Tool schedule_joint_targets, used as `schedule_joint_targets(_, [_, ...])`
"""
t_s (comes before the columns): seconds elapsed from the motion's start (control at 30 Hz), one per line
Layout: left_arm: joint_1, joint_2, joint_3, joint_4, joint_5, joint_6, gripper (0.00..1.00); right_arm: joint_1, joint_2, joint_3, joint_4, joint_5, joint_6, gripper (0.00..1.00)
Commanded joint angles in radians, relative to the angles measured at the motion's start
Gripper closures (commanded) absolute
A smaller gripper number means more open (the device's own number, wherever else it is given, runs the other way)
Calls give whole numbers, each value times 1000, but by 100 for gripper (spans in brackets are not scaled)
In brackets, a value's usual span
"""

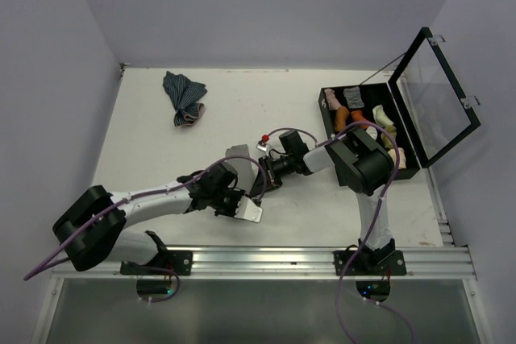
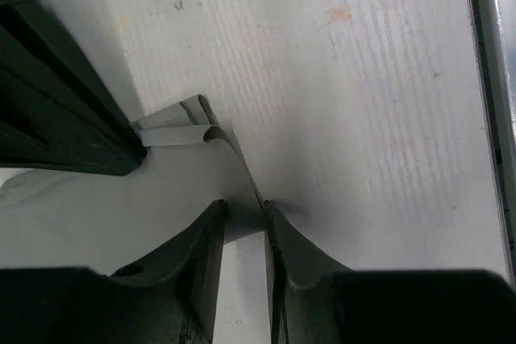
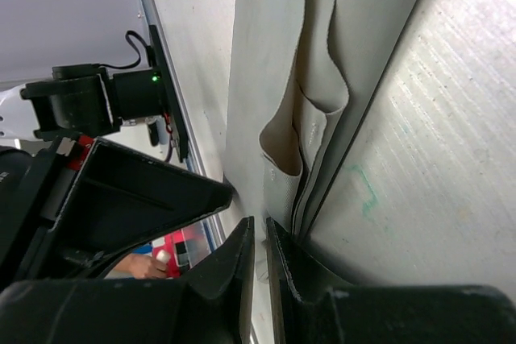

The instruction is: Roll the underwear

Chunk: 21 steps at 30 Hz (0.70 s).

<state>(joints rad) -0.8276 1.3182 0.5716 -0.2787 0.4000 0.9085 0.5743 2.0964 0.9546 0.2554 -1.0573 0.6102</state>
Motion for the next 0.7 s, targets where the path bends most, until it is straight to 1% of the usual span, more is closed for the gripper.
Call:
schedule_joint_targets(0.0, [-8,23,11,-10,31,47,70,-13,48,-1,-39,111,-30,83])
schedule_joint_targets(0.03, [-8,15,13,-17,36,50,68,-13,48,-1,-41,111,-30,83])
schedule_joint_targets(0.07, [-8,10,13,-22,36,52,63,-13,48,1,-44,109,-32,83])
schedule_joint_targets(0.17, [-8,-11,8,-57,39,79,59,-14,50,9,-57,106,-43,83])
schedule_joint_targets(0.3, [-8,-27,-9,-76,30,112,58,-14,51,16,-73,108,-55,83])
schedule_joint_targets(0.4, [-8,9,-6,-57,25,116,58,-16,57,16,-73,108,-53,83])
schedule_joint_targets(0.53, [-8,81,14,-33,14,90,64,-14,62,18,-76,105,-55,83])
schedule_joint_targets(0.57, [-8,88,17,-31,8,84,69,-14,62,18,-76,105,-56,83])
schedule_joint_targets(0.63, [-8,108,22,-24,-10,52,75,-16,62,19,-80,103,-59,83])
schedule_joint_targets(0.67, [-8,114,28,-28,-16,47,82,-16,60,22,-84,103,-61,84])
